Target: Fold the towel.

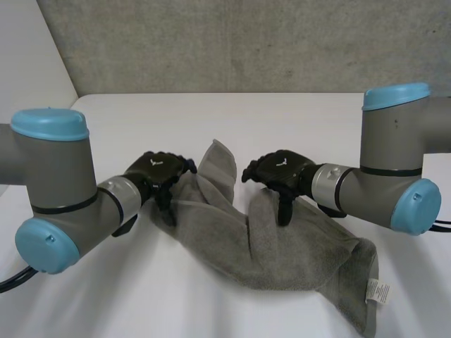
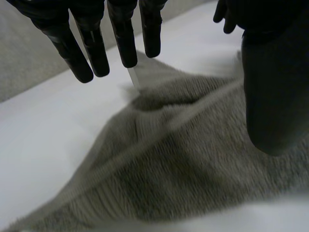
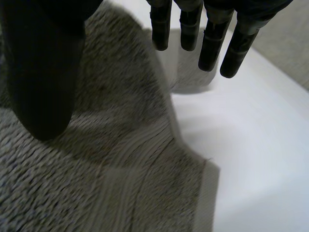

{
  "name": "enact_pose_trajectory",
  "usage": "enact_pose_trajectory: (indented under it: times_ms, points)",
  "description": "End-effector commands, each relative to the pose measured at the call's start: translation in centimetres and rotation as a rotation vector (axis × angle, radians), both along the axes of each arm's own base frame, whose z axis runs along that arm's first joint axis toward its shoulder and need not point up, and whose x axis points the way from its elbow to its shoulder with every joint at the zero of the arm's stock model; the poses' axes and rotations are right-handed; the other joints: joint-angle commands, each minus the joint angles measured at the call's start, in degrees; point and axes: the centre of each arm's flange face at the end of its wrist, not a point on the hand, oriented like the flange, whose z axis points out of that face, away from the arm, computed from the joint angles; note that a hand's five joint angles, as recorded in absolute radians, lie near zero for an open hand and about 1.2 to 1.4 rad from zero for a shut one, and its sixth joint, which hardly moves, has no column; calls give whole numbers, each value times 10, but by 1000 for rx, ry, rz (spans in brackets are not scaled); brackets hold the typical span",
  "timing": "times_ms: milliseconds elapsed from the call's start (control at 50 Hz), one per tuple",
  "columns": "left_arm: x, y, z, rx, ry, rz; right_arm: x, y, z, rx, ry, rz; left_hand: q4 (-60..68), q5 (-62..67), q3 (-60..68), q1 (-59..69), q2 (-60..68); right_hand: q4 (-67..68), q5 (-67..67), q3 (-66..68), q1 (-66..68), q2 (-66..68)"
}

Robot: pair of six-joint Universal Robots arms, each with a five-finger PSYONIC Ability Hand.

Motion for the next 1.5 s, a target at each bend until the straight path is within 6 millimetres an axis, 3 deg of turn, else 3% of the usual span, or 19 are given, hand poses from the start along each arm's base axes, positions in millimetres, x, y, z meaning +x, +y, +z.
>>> enact_pose_trajectory:
  times_ms: [20,200,320,420,560,620,680,700,780,800,820,860,940,1040,1080,1140,1300,1400,1500]
  points:
    - [6,-1,-15,2,-79,-18,1,0,-9,39,21,10,12,-91,12,12,14,24,14,28,19,27]
    - [8,-10,-43,5,-184,-46,1,0,-14,53,32,21,94,-9,94,94,96,119,110,124,115,122]
    - [7,-20,-56,-5,-233,-31,0,5,-18,92,84,53,277,175,277,278,279,455,446,460,451,458]
    - [4,-32,-53,-36,-233,-8,-2,7,-23,152,142,79,561,458,561,561,563,638,629,643,634,642]
    - [-3,-55,-24,-140,-188,14,0,-9,-11,105,168,82,562,459,561,562,564,639,629,643,634,642]
    - [-7,-68,-2,-217,-159,37,5,-27,11,-16,125,50,562,459,561,562,564,639,629,643,634,642]
    - [-12,-92,45,-368,-99,105,15,-64,62,-338,10,-80,562,459,561,562,564,639,629,643,634,642]
    - [-12,-92,45,-368,-99,105,15,-64,62,-339,9,-81,562,459,561,562,564,639,629,643,634,642]
    - [-10,-113,105,-526,25,251,19,-101,120,-704,-202,-277,562,459,561,562,564,639,629,643,634,642]
    - [-7,-117,127,-563,111,306,16,-103,150,-821,-286,-335,562,459,561,562,564,639,629,643,634,642]
    - [-7,-117,127,-563,111,307,16,-103,151,-822,-287,-336,562,459,561,562,564,639,629,643,634,642]
    - [2,-123,164,-605,305,386,7,-89,199,-964,-414,-380,562,459,561,562,564,639,629,643,634,642]
    - [7,-123,187,-609,445,395,0,-75,218,-992,-450,-362,562,459,561,562,564,639,629,643,634,642]
    - [3,-120,182,-571,442,342,6,-69,181,-833,-354,-273,562,459,561,562,564,639,629,643,634,642]
    - [-1,-118,157,-499,366,299,9,-63,142,-667,-250,-222,562,459,561,562,564,639,629,643,634,642]
    - [-2,-116,141,-463,317,277,8,-61,124,-593,-201,-209,562,459,561,562,564,639,629,643,634,642]
    - [6,-82,15,-192,-35,155,-3,-48,35,-351,15,-161,562,459,561,562,564,639,629,643,634,642]
    - [20,-60,-26,-120,-156,125,-9,-31,0,-259,87,-121,562,459,561,562,564,639,629,643,634,642]
    - [34,-45,-38,-106,-195,129,-15,-15,-27,-183,130,-108,562,459,561,562,564,639,629,643,634,642]
